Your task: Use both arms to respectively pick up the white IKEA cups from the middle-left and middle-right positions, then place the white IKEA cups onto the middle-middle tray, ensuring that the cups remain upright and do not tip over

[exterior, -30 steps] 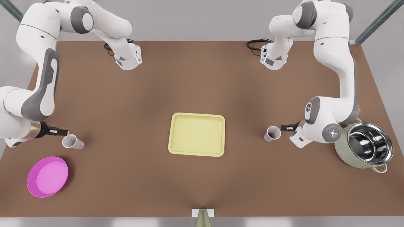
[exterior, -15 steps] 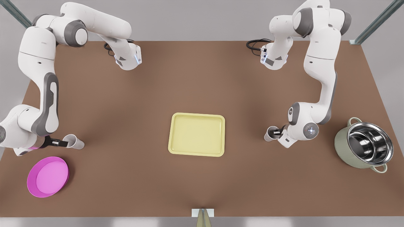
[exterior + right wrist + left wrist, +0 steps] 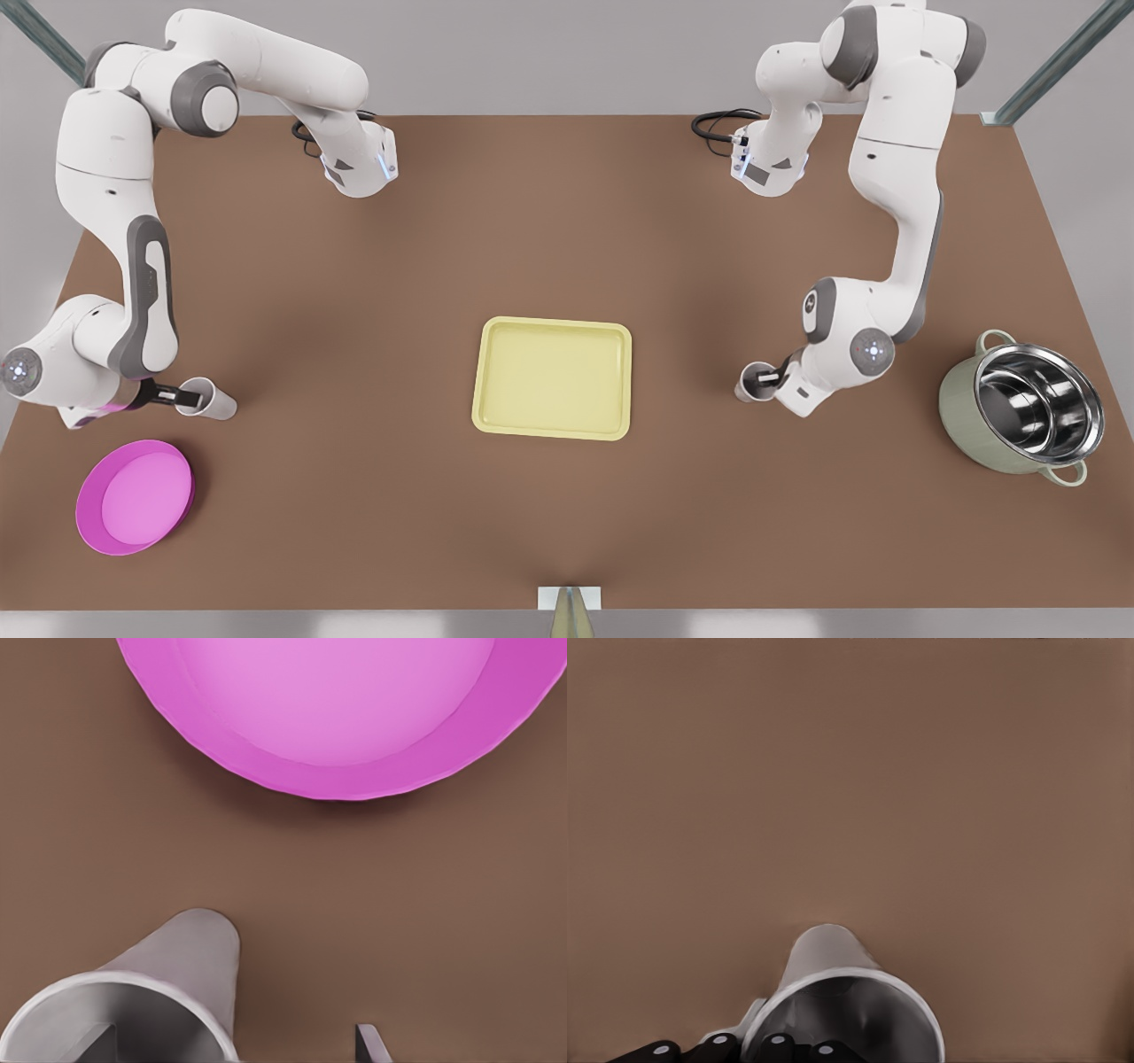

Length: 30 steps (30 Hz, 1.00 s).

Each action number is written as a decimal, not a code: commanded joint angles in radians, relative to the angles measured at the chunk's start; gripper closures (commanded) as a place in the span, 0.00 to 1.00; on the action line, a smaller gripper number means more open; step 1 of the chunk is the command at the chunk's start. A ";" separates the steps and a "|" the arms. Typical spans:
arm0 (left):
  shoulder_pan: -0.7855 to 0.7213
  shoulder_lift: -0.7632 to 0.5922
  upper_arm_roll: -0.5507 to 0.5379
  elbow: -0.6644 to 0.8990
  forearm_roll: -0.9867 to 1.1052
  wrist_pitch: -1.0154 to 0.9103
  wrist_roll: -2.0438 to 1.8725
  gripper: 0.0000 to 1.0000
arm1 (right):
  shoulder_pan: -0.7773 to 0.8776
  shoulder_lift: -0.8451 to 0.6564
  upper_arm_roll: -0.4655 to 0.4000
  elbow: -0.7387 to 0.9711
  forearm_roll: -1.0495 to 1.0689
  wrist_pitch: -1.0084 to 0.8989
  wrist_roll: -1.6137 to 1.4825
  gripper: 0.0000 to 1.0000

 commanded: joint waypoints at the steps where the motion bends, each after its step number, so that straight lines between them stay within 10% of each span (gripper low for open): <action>1: -0.006 -0.005 0.000 0.000 -0.003 -0.004 -0.035 0.76 | -0.003 0.000 0.000 -0.011 0.002 0.031 -0.040 0.00; 7: -0.014 0.027 -0.101 0.170 -0.001 -0.192 -0.235 0.78 | -0.003 0.029 0.003 -0.013 0.002 0.043 -0.040 0.00; 11: -0.166 0.096 -0.143 0.313 0.010 -0.192 -0.558 0.78 | -0.003 0.032 0.003 -0.013 0.002 0.043 -0.079 0.39; 18: -0.290 0.271 -0.140 0.565 0.016 -0.188 -0.840 0.78 | 0.006 0.020 0.009 -0.013 0.001 0.013 -0.092 0.74; 25: -0.317 0.346 -0.141 0.579 0.014 -0.140 -0.854 0.77 | 0.003 -0.009 0.182 0.007 0.017 -0.107 -0.089 0.79; 27: -0.317 0.350 -0.140 0.579 0.014 -0.134 -0.852 0.43 | 0.006 -0.040 0.290 0.007 0.056 -0.136 -0.079 0.79; 30: -0.316 0.352 -0.141 0.577 0.033 -0.133 -0.852 0.29 | 0.123 -0.068 0.342 0.007 0.056 -0.109 0.088 0.79</action>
